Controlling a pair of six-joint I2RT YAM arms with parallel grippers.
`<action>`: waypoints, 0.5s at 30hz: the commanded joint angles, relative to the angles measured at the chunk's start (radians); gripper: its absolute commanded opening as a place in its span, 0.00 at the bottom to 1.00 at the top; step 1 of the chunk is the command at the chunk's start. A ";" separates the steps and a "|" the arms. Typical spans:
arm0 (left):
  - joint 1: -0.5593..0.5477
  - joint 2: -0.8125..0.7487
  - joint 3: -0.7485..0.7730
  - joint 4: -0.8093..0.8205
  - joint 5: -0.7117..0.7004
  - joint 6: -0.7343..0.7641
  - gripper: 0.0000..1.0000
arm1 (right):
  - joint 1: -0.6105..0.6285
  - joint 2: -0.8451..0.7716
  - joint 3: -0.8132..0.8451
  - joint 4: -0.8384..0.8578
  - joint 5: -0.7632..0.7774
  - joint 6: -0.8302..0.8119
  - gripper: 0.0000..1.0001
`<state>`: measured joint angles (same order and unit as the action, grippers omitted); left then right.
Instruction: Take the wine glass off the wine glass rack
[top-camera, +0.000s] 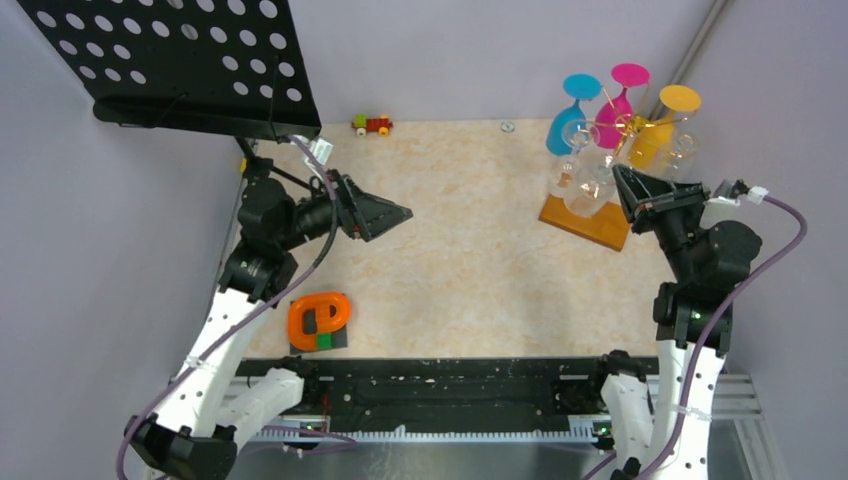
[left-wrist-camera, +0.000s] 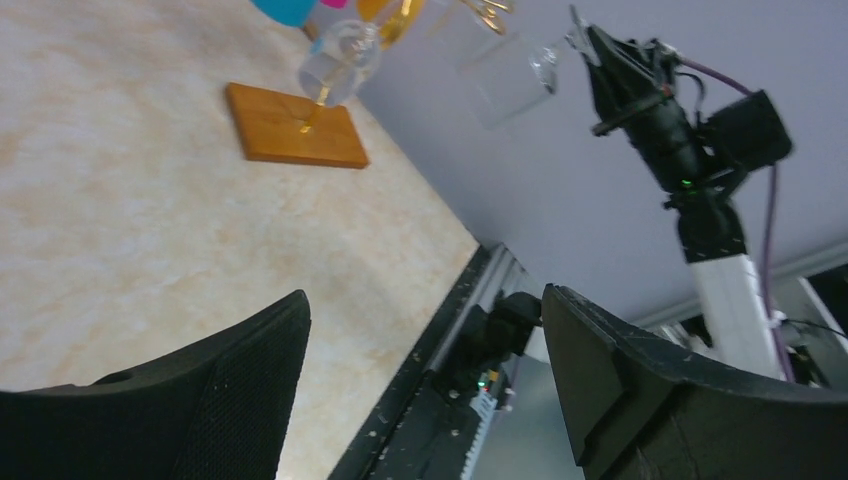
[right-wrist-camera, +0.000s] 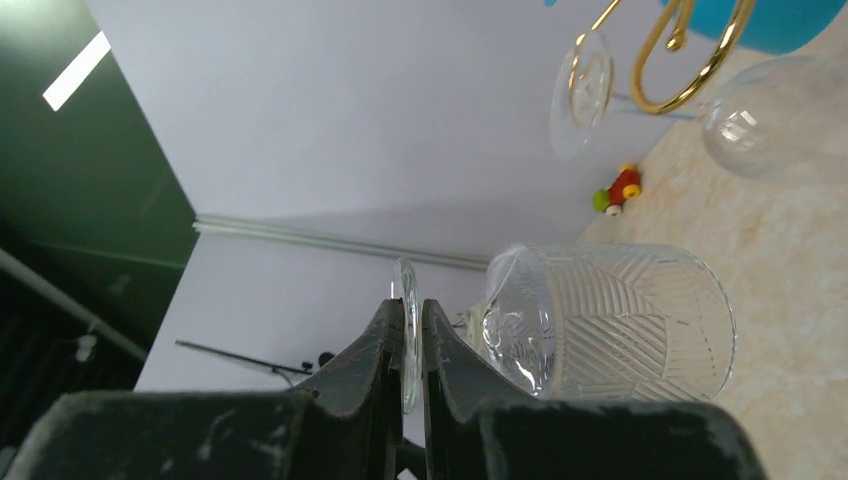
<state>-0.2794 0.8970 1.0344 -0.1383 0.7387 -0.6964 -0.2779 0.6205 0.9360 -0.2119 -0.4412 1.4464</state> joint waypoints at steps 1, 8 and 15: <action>-0.147 0.049 0.011 0.221 -0.026 -0.097 0.89 | 0.036 -0.006 -0.038 0.344 -0.086 0.151 0.00; -0.291 0.134 -0.063 0.490 -0.210 -0.252 0.92 | 0.133 0.025 -0.121 0.689 -0.084 0.309 0.00; -0.397 0.285 -0.030 0.687 -0.298 -0.400 0.93 | 0.285 0.057 -0.202 0.973 -0.022 0.447 0.00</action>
<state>-0.6353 1.1175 0.9649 0.3561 0.5079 -0.9802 -0.0570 0.6811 0.7494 0.4454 -0.5068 1.7809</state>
